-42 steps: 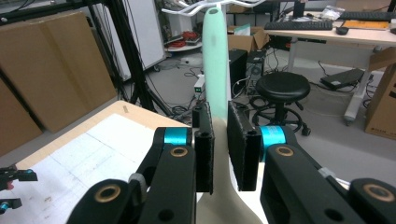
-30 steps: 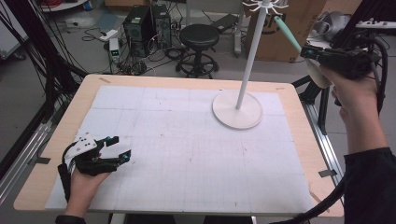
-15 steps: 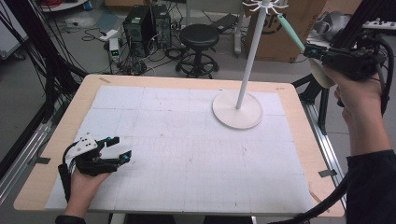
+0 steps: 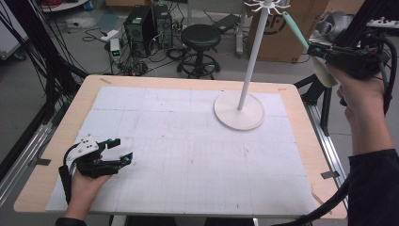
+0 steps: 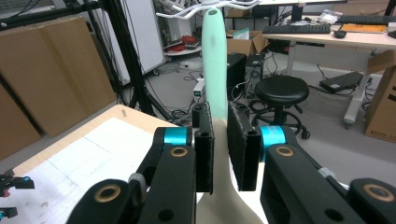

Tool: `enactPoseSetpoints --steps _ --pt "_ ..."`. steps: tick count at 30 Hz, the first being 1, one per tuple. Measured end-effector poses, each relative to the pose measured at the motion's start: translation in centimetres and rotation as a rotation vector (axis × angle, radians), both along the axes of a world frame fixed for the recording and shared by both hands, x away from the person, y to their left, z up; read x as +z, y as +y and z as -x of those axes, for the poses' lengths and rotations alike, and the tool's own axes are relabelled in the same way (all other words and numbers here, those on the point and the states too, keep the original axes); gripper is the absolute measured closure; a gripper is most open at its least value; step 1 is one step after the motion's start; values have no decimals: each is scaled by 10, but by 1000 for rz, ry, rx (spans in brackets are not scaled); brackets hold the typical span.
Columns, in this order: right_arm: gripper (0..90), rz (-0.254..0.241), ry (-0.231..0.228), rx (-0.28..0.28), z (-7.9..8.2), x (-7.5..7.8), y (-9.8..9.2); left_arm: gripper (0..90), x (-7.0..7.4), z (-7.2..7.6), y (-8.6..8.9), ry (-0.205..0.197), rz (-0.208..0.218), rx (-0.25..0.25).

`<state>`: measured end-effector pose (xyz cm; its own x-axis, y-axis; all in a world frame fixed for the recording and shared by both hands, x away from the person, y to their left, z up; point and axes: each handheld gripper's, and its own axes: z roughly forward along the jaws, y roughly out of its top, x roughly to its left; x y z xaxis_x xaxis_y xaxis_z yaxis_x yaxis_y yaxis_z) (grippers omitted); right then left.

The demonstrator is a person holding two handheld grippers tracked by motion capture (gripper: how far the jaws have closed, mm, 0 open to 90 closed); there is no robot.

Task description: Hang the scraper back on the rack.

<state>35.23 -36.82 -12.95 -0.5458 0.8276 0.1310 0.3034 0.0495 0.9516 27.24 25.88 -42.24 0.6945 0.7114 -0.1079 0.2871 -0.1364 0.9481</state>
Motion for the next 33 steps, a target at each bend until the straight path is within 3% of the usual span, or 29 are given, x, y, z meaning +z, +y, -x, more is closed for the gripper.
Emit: enactPoseSetpoints --steps 19,33 --pt "815 28 20 0 -7 -6 13 232 0 0 -1 2 0 -4" --pt "778 40 44 -12 -21 -21 22 232 0 0 -1 4 -2 -6"
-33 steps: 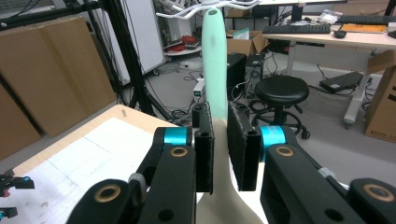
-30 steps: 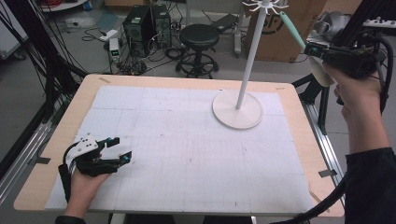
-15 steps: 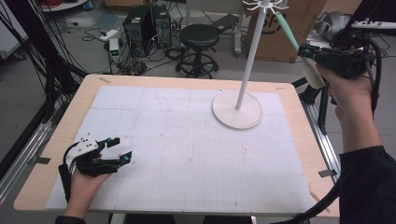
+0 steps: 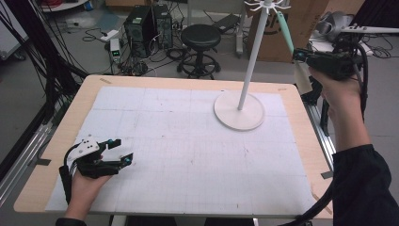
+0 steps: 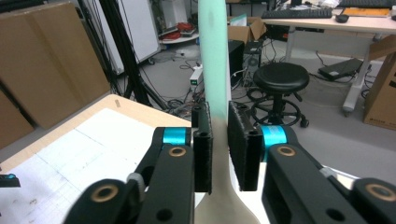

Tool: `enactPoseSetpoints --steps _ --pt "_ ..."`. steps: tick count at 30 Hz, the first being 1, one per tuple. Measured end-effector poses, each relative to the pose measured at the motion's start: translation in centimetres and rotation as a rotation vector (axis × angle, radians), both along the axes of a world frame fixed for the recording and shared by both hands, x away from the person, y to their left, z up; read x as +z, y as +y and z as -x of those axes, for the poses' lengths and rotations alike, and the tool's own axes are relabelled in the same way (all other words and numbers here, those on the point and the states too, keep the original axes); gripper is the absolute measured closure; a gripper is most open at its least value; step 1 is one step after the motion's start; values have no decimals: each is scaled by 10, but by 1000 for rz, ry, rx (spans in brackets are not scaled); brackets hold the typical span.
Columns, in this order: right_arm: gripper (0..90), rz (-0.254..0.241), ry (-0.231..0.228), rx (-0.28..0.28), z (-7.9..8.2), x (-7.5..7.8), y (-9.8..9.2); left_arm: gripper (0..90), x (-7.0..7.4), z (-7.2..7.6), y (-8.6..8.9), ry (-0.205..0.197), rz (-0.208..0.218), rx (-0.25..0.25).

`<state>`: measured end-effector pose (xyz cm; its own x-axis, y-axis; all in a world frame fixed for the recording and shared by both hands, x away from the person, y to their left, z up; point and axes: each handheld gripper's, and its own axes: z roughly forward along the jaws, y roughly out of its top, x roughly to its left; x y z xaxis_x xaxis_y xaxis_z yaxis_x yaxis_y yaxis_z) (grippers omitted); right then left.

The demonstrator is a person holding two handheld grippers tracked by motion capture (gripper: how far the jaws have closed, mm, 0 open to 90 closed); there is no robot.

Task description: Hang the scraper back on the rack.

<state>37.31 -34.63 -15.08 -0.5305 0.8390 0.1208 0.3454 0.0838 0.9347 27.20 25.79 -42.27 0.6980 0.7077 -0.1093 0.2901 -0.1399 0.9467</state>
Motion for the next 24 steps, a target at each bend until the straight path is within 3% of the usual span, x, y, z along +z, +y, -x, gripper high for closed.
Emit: enactPoseSetpoints --steps 6,9,12,18,24 --pt "537 6 -24 11 7 -11 4 231 0 -1 0 1 3 1" --pt "425 -3 -27 53 14 -24 5 230 1 -2 1 -3 17 7" --pt "370 5 -28 85 22 -41 7 230 2 -3 2 -7 22 9" --pt "272 -28 -26 168 40 -89 6 226 3 -4 4 -7 33 24" --pt "211 -32 -34 217 66 -153 -2 223 6 -1 6 -8 48 16"
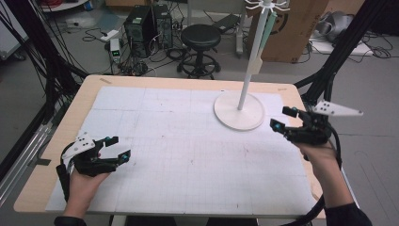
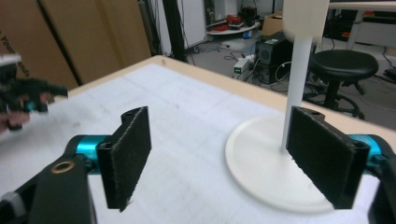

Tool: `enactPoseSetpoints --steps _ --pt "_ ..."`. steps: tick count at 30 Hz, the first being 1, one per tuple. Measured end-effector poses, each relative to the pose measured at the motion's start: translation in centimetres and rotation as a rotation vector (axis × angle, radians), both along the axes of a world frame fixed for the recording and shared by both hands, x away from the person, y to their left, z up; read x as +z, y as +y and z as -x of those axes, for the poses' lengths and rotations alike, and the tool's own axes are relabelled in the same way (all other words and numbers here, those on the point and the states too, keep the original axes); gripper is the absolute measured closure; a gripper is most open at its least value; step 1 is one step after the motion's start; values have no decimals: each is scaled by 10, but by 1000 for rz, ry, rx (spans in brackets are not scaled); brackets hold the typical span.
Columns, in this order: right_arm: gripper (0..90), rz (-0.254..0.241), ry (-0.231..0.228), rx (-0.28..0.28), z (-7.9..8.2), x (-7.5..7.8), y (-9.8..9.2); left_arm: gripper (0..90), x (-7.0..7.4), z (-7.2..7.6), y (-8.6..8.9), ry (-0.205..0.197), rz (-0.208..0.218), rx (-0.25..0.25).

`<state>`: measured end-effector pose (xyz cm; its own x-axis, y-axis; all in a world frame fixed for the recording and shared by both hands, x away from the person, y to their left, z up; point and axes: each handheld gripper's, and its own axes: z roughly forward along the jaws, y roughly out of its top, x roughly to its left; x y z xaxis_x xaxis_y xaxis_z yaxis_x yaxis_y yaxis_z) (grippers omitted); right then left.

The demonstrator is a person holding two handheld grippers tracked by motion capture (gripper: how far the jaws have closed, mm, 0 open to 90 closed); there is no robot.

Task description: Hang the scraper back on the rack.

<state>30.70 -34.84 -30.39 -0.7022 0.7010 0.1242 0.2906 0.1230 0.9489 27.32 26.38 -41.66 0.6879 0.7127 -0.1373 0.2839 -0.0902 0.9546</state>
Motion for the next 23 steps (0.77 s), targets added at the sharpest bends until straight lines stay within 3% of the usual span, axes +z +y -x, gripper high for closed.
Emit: enactPoseSetpoints --steps 8,10,16,23 --pt "202 -18 37 23 17 -61 -10 225 0 1 1 -3 4 -10" --pt "202 6 66 32 16 -66 -11 225 0 1 1 -2 1 -13" --pt "203 9 74 31 15 -75 -11 225 -1 1 0 0 -16 -27" --pt "202 76 98 42 13 -87 -1 224 -1 0 -1 0 -19 -22"
